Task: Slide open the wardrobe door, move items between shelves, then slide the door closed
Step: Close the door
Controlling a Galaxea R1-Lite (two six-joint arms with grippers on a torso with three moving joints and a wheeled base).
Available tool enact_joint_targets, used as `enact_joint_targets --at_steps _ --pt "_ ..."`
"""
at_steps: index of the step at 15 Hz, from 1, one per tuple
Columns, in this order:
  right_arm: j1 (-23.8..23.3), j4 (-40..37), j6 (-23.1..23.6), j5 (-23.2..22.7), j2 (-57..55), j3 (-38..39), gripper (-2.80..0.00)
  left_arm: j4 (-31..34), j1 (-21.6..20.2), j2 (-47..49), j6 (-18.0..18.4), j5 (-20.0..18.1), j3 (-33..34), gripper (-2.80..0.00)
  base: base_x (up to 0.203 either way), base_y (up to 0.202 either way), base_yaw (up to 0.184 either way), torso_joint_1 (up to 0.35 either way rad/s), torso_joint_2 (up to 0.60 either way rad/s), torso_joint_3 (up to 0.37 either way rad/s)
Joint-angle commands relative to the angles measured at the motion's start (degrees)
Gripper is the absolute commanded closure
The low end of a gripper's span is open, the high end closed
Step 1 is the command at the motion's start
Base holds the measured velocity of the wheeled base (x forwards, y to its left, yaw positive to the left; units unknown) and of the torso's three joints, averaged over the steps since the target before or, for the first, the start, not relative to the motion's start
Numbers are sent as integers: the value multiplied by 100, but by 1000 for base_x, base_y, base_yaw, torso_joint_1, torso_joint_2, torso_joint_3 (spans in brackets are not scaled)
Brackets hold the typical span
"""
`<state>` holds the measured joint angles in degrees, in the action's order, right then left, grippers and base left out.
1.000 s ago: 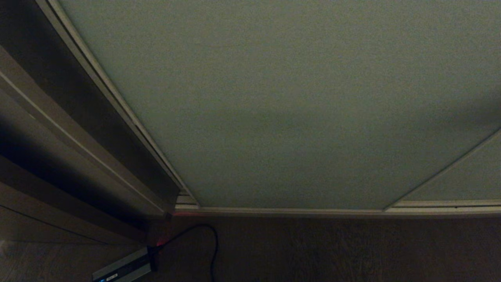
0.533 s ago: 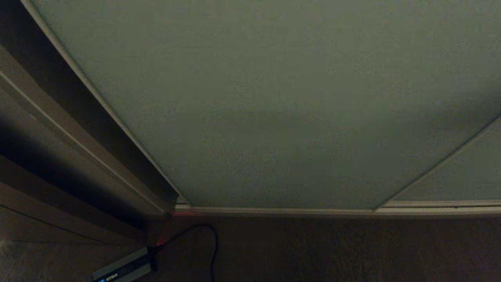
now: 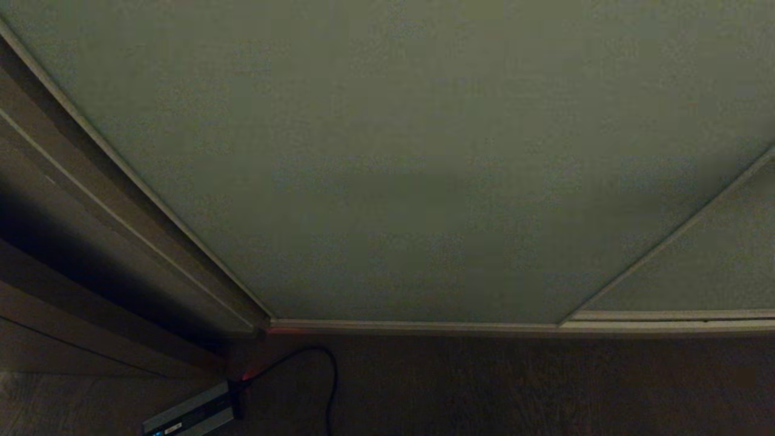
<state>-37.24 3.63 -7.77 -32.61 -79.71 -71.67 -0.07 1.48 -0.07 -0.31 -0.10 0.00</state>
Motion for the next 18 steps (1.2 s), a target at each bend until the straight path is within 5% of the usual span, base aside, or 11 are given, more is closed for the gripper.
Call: enact_joint_targets --at_steps 1,4,12,15,18 --pt "-22 -5 196 74 88 233 0 -1 -4 -5 -5 1 0 0 0 0 0 0 0 0" --pt "31 -61 886 505 245 635 0 -1 -2 -10 -5 1 0 0 0 0 0 0 0 0" --pt "285 20 935 590 326 818 0 -1 2 -9 -5 1 0 0 0 0 0 0 0 0" --pt "470 19 1394 1067 694 1843 0 -1 2 -10 -5 1 0 0 0 0 0 0 0 0" --pt "1131 7 1610 1285 1696 2697 0 -1 2 -3 -5 1 0 0 0 0 0 0 0 0"
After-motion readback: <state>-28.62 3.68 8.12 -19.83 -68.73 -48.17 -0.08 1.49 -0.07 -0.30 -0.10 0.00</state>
